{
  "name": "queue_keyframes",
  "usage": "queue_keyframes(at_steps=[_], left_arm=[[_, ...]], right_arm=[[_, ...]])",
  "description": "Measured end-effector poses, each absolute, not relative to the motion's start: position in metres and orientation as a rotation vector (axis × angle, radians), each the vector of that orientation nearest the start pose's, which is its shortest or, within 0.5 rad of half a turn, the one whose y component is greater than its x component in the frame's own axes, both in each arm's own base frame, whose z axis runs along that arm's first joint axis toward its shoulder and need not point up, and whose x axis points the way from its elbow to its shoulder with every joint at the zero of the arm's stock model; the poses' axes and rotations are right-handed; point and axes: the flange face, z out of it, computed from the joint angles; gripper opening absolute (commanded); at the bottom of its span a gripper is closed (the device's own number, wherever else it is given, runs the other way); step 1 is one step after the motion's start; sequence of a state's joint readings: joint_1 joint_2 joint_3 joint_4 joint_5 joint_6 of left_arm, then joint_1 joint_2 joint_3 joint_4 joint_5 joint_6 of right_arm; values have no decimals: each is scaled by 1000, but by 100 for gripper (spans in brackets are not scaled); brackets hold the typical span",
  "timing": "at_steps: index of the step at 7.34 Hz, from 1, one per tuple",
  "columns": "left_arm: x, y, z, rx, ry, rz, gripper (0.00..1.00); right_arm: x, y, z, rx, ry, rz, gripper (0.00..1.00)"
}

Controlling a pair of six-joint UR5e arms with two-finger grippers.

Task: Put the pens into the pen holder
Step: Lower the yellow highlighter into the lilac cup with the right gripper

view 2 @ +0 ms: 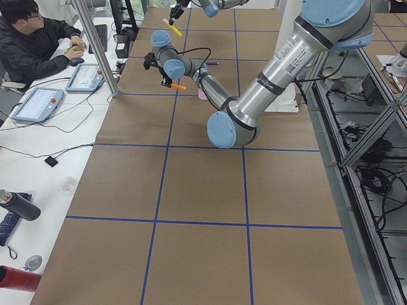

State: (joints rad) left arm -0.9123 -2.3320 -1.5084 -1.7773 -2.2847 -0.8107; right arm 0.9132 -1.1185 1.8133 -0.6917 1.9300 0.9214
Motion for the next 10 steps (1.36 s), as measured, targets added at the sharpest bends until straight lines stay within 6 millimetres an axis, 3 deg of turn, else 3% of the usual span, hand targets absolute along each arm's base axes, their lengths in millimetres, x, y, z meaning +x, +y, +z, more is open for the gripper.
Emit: queue_keyframes(at_steps=[2, 4, 6, 10], left_arm=[[369, -613, 185, 219, 1069, 178, 0], [363, -616, 185, 229, 1065, 170, 0], [363, -617, 187, 230, 1063, 167, 0], [362, -617, 188, 231, 1061, 166, 0]], right_arm=[[-350, -479, 173, 941, -1320, -63, 0], [-416, -432, 174, 984, -1312, -53, 0], [-451, -403, 180, 986, -1316, -71, 0], [-492, -389, 207, 971, -1293, -73, 0]])
